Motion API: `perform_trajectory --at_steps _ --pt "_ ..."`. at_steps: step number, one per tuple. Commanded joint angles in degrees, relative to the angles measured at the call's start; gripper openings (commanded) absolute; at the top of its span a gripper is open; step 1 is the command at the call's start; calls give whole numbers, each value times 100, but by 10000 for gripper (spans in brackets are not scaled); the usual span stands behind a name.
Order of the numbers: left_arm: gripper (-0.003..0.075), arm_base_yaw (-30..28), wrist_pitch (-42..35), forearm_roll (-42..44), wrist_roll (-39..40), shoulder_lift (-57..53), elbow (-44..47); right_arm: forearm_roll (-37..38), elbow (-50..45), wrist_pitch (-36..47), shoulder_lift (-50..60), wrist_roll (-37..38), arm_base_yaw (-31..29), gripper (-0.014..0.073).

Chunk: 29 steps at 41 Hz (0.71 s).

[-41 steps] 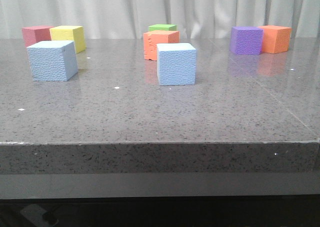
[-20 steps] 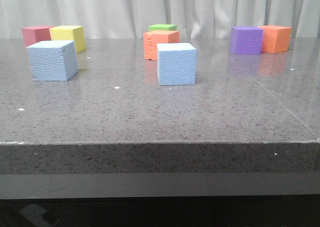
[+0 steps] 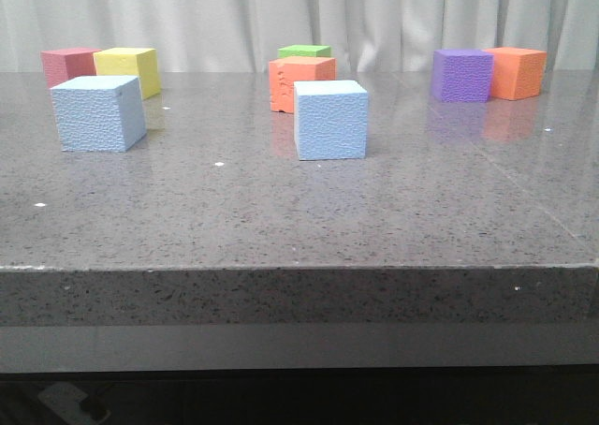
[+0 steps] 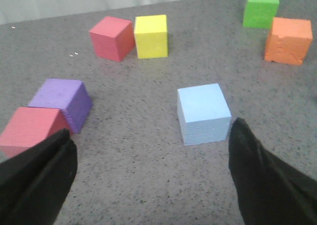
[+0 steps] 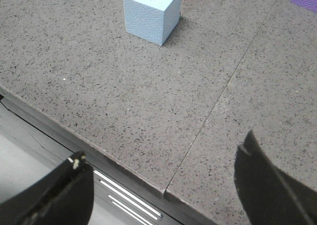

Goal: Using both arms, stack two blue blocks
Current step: 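Open the right gripper, release the cube, and lift away, then lower the left gripper onto the other light-blue cube and grasp it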

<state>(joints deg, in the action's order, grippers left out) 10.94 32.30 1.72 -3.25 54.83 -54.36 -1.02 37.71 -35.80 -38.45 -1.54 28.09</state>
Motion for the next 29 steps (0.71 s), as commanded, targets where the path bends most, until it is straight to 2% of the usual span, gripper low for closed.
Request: perform_trajectory --at_steps 1,14,29 --pt "624 293 -152 152 -18 542 -555 -21 134 324 31 -49 -31 589" --pt "623 474 862 152 -18 2536 -2148 -21 134 324 31 -49 -31 589" --pt "623 483 1643 -4 476 4010 -3510 -21 134 324 31 -49 -31 589"
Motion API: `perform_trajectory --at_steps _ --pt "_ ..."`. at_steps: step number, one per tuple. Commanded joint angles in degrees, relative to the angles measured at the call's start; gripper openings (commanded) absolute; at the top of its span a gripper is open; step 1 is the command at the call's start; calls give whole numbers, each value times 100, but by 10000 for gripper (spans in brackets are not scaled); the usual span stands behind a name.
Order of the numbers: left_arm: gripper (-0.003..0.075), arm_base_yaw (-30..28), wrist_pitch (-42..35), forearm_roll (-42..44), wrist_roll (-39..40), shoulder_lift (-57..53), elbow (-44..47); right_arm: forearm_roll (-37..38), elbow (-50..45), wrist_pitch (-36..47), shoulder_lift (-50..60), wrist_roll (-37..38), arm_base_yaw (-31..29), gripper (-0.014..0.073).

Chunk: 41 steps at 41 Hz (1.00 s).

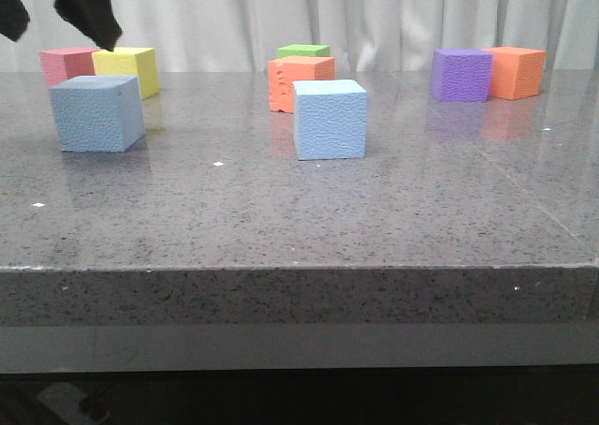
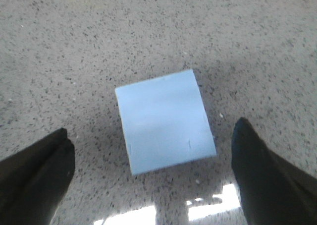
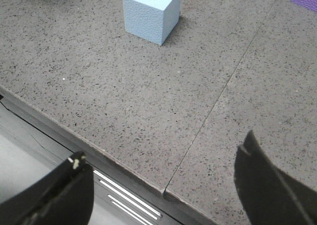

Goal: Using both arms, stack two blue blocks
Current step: 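Lower the left gripper onto the other light-blue cube and grasp it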

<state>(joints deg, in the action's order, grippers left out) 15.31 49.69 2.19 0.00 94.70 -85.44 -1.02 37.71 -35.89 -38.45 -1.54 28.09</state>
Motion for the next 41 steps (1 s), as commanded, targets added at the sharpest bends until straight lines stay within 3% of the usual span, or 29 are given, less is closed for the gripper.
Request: perform_trajectory --at_steps 1,13,32,41 --pt "623 46 -79 -51 152 91 -459 -21 134 334 31 -49 -31 589" --pt "623 46 -68 -394 174 724 -781 -21 134 334 31 -49 -31 589" --pt "615 46 24 -155 620 1044 -791 -21 134 334 31 -49 -31 589" --pt "433 46 78 -155 620 1044 -791 -21 134 334 31 -49 -31 589"
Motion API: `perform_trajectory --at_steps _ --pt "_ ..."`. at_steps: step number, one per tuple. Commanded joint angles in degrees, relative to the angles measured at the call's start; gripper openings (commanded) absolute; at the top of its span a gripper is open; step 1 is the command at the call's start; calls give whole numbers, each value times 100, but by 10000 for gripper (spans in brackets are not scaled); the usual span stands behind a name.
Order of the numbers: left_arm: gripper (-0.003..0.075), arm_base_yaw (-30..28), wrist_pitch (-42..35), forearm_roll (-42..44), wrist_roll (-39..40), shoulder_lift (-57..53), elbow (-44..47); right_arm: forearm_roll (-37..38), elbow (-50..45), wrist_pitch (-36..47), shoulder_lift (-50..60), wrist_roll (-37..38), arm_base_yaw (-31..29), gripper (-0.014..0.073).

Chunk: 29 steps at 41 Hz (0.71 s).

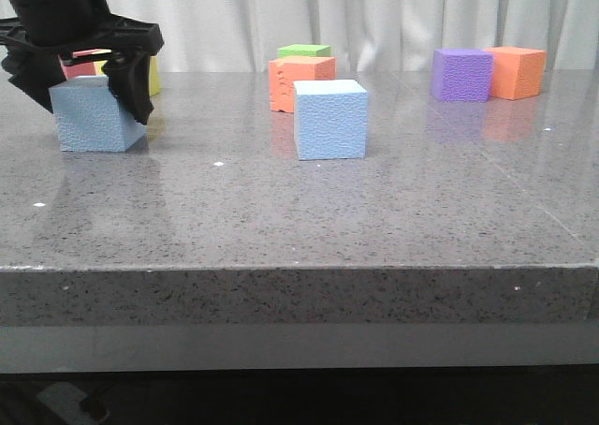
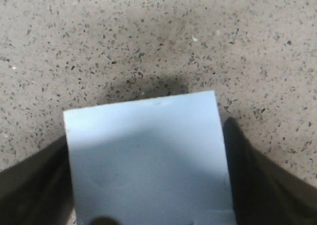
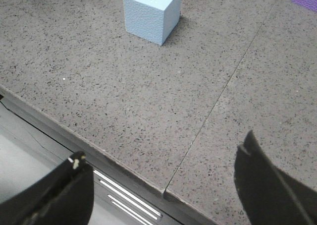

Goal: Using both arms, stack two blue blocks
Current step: 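Lower the left gripper onto the other light-blue cube and grasp it, then lift the cube with the left gripper and carry it above the centered cube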

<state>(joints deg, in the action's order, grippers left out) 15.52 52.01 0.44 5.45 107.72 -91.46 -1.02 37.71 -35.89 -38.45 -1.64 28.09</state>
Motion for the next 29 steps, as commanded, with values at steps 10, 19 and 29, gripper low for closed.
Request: perform_trajectory --at_steps 10,19,29 --pt "391 57 101 19 -121 -282 -397 -21 134 334 31 -39 -31 589" --pt "388 494 638 -44 -1481 -282 -1308 -20 134 327 31 -39 -31 589" --pt "388 1237 734 -556 -3335 -282 -1938 -20 134 327 31 -39 -31 589"
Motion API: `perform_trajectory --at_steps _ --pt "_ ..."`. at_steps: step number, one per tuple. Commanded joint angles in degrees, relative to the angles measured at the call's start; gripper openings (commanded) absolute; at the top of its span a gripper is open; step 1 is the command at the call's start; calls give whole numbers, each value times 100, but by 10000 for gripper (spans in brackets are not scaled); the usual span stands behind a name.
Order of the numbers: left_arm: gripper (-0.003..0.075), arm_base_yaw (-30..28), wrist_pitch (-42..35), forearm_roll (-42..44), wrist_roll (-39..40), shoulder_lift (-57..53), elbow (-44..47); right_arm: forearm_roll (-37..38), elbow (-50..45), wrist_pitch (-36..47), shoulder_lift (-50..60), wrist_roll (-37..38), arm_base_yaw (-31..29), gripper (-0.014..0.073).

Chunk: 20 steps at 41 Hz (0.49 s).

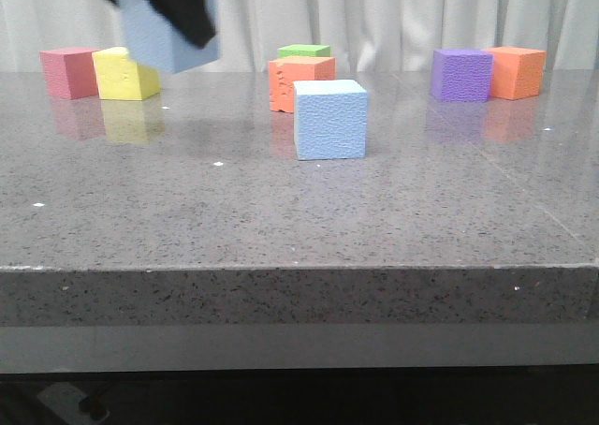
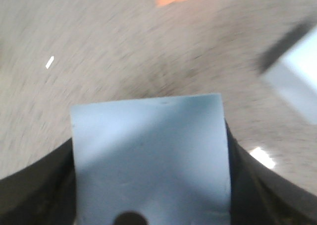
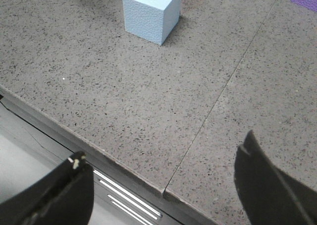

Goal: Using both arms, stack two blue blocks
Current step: 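Lift the cube with the left gripper and carry it above the centered cube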

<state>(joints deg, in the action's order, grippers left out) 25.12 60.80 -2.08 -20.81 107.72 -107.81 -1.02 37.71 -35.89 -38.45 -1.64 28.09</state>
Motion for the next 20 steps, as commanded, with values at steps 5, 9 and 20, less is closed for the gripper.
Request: perform_trajectory --at_steps 5,9,20 --pt "388 605 -157 -746 -1843 -282 -315 -20 134 327 31 -39 -31 589" --pt "388 819 -157 -1159 -2697 -282 -315 -20 134 327 31 -39 -31 589" --pt "388 928 -287 -1605 -3572 -250 -319 -20 134 327 31 -39 -31 589"
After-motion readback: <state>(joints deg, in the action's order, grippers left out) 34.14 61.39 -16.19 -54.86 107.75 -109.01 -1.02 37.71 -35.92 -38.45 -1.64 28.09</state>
